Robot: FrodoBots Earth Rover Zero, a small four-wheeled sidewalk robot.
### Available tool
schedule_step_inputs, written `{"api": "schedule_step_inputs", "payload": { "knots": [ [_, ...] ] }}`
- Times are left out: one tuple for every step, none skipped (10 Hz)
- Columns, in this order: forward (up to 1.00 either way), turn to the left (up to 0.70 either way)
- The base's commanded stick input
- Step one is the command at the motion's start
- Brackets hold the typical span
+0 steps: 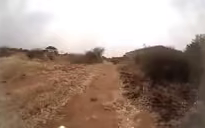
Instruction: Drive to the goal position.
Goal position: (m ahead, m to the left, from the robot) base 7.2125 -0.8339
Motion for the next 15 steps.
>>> {"api": "schedule_step_inputs", "payload": {
  "knots": [
    [0.5,0.5],
    [0.5,0.5],
    [0.5,0.09],
    [0.5,0.0],
    [0.5,0.36],
    [0.5,0.5],
    [0.5,0.5],
    [0.5,0.5],
    [0.5,0.5],
    [0.5,0.5],
    [0.5,0.5],
    [0.5,0.5],
    [0.5,0.29],
    [0.5,0.0],
    [0.5,0.0]
  ]
}}
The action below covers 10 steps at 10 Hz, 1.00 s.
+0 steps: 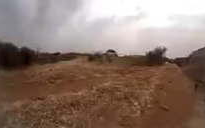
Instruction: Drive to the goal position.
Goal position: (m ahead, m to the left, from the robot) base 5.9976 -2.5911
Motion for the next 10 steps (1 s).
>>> {"api": "schedule_step_inputs", "payload": {
  "knots": [
    [0.5,0.0],
    [0.5,0.0],
    [0.5,0.0],
    [0.5,0.0],
    [0.5,0.0],
    [0.5,-0.1],
    [0.5,-0.43],
    [0.5,-0.5],
    [0.5,-0.5],
    [0.5,-0.49]
  ]
}}
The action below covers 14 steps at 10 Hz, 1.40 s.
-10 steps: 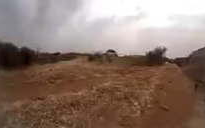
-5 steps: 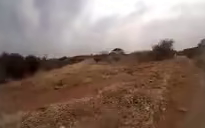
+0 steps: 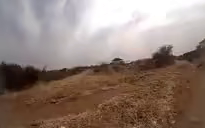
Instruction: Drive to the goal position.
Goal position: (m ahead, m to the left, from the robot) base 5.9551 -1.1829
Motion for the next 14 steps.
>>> {"api": "schedule_step_inputs", "payload": {
  "knots": [
    [0.5,-0.49],
    [0.5,-0.49],
    [0.5,-0.49],
    [0.5,-0.49],
    [0.5,-0.49],
    [0.5,-0.49],
    [0.5,-0.49],
    [0.5,-0.49],
    [0.5,-0.49],
    [0.5,-0.49],
    [0.5,-0.49],
    [0.5,-0.49],
    [0.5,-0.49],
    [0.5,-0.49]
  ]
}}
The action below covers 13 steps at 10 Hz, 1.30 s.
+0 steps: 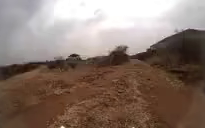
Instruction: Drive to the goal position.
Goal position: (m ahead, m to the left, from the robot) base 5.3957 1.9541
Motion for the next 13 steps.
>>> {"api": "schedule_step_inputs", "payload": {
  "knots": [
    [0.5,-0.49],
    [0.5,-0.49],
    [0.5,-0.49],
    [0.5,-0.49],
    [0.5,-0.49],
    [0.5,-0.24],
    [0.5,0.0],
    [0.5,0.0],
    [0.5,0.0],
    [0.5,0.0],
    [0.5,0.0],
    [0.5,-0.04],
    [0.5,-0.37]
  ]
}}
